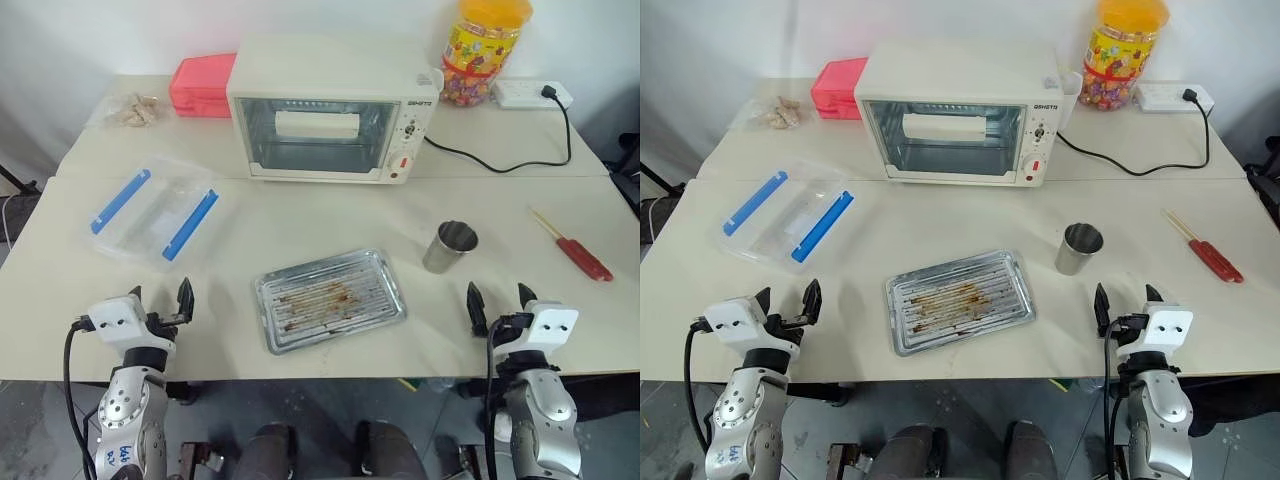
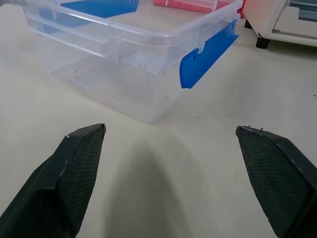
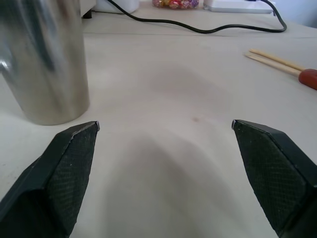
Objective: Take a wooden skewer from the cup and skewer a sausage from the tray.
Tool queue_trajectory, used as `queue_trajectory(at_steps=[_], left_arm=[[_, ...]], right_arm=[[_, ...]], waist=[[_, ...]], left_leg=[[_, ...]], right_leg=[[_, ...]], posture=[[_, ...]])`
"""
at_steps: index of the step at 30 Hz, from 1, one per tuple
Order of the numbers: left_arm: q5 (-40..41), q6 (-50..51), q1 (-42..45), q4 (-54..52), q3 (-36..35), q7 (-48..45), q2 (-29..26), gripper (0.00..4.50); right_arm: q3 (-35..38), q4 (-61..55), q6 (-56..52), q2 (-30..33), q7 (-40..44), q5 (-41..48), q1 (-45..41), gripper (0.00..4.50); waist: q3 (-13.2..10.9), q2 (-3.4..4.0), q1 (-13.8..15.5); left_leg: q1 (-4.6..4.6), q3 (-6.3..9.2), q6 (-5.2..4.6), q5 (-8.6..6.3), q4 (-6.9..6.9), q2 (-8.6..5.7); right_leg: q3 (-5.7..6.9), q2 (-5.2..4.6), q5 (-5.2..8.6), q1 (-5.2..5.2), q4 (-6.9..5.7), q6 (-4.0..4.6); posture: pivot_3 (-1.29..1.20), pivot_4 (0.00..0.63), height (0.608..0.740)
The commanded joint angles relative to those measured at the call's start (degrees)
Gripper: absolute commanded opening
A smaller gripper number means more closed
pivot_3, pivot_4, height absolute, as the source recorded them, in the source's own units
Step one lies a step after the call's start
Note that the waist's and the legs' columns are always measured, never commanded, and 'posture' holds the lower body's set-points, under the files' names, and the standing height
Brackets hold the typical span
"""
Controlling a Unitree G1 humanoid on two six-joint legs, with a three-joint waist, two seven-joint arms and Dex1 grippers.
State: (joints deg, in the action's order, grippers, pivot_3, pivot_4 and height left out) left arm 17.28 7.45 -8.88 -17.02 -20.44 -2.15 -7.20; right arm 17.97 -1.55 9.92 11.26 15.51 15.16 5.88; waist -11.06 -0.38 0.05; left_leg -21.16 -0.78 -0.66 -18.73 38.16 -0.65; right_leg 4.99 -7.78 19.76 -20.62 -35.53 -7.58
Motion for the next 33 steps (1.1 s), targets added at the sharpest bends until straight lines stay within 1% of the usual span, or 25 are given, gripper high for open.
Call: queue_trajectory(at_steps=[1,11,15,20,33], left_arm=[[0.0,-0.6,0.1,-1.7,-0.4,-0.4,-0.7,4.47],[2.0,-0.7,-0.2,-1.9,-1.0,-1.0,-0.1,4.47],[1.5,0.7,-0.9,-3.4,0.3,-1.7,-0.9,4.47],[1.4,1.4,-2.5,-4.9,0.4,-1.2,-0.5,4.47],[0.8,2.7,-3.0,-6.3,1.4,0.0,0.6,4.47]], right_arm=[[0.5,-1.6,0.9,-0.2,-0.9,0.4,-0.1,4.50],[0.3,-2.6,0.2,1.1,1.3,1.0,1.3,4.50],[0.9,-3.9,-0.7,2.3,2.6,1.7,2.2,4.50],[1.0,-4.8,-1.9,3.2,3.5,2.5,3.0,4.50],[1.0,-6.1,-4.7,4.8,4.4,3.4,2.9,4.50]], waist=[[0.0,0.00,0.0],[0.0,0.00,0.0],[0.0,0.00,0.2],[0.0,0.00,0.1],[0.0,0.00,0.2]], left_leg=[[0.00,0.00,0.00,0.00,0.00,0.00],[0.00,-0.01,0.00,0.00,0.00,0.01],[-0.01,-0.02,0.00,0.00,0.00,0.00],[0.00,-0.02,0.01,-0.01,-0.01,0.02],[-0.01,-0.03,0.01,-0.01,0.00,0.02]], right_leg=[[0.00,0.00,0.00,0.00,0.00,0.00],[-0.02,0.00,0.00,-0.01,0.00,0.00],[-0.02,0.00,0.00,-0.01,0.00,0.00],[-0.03,0.02,0.00,-0.01,0.01,0.00],[-0.05,0.01,0.00,-0.02,0.02,0.00]], posture=[[0.00,0.150,0.740],[0.00,0.150,0.740],[0.00,0.150,0.740],[0.00,0.150,0.740],[0.00,0.150,0.740]])
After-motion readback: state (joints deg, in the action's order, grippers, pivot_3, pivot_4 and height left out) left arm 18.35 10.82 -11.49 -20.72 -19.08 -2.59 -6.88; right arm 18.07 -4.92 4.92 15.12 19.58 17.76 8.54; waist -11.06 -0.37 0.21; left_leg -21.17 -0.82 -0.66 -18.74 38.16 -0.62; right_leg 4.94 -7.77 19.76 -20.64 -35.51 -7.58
